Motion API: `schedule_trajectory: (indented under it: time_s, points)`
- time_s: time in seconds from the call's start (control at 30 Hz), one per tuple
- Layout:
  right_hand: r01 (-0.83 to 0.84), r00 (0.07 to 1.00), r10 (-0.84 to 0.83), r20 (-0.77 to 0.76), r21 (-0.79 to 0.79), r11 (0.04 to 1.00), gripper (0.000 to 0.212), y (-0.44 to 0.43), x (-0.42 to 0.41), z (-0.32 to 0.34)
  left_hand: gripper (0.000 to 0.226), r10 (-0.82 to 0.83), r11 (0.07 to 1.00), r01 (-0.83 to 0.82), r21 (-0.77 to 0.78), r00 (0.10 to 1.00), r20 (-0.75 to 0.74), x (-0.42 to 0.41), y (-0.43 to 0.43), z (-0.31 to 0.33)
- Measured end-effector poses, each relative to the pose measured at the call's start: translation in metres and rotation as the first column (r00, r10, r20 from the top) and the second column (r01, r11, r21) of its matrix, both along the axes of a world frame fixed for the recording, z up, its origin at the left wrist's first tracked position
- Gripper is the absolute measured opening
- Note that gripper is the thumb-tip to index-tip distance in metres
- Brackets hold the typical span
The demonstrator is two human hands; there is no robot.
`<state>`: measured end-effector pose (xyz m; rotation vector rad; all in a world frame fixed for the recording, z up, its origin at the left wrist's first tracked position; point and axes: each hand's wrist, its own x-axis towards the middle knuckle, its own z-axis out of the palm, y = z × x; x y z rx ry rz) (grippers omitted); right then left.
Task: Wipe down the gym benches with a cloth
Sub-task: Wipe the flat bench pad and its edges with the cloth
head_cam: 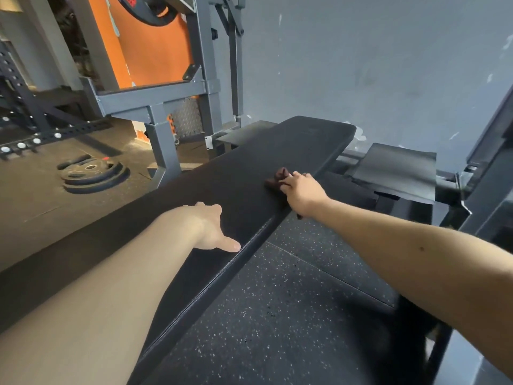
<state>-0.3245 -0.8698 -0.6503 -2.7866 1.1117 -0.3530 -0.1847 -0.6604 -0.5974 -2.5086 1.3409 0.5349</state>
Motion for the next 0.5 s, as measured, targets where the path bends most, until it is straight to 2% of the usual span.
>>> schedule_trajectory:
  time_s: [0.1,0.2,0.33,0.4,0.47,0.5]
  points:
    - [-0.168,0.977,0.168,0.128,-0.016,0.986,0.035,0.048,-0.003,-0.015,0.093,0.003,0.999,-0.005,0.049,0.999,0.037,0.000,-0.009,0.008]
    - [-0.298,0.935,0.294,0.200,-0.010,0.955,0.034,0.086,-0.017,-0.026,0.079,0.003,1.000,-0.003,-0.010,0.996,0.087,-0.004,-0.023,0.009]
    - [-0.379,0.912,0.382,0.153,-0.050,0.924,0.035,0.074,-0.026,-0.021,0.077,-0.016,0.984,0.024,-0.178,0.999,0.047,-0.007,-0.041,-0.001]
    - [-0.390,0.918,0.393,0.051,-0.055,0.919,0.041,0.050,-0.023,-0.018,0.081,-0.021,0.985,0.022,-0.172,1.000,0.007,-0.007,-0.045,-0.007]
    - [-0.326,0.945,0.323,-0.043,-0.110,0.939,0.059,0.016,-0.018,-0.018,0.082,-0.016,0.990,0.015,-0.139,1.000,-0.011,-0.007,-0.045,-0.013]
    - [-0.227,0.973,0.222,-0.061,-0.104,0.968,0.059,0.000,-0.017,-0.015,0.081,-0.016,0.991,0.014,-0.132,1.000,-0.020,-0.007,-0.046,-0.015]
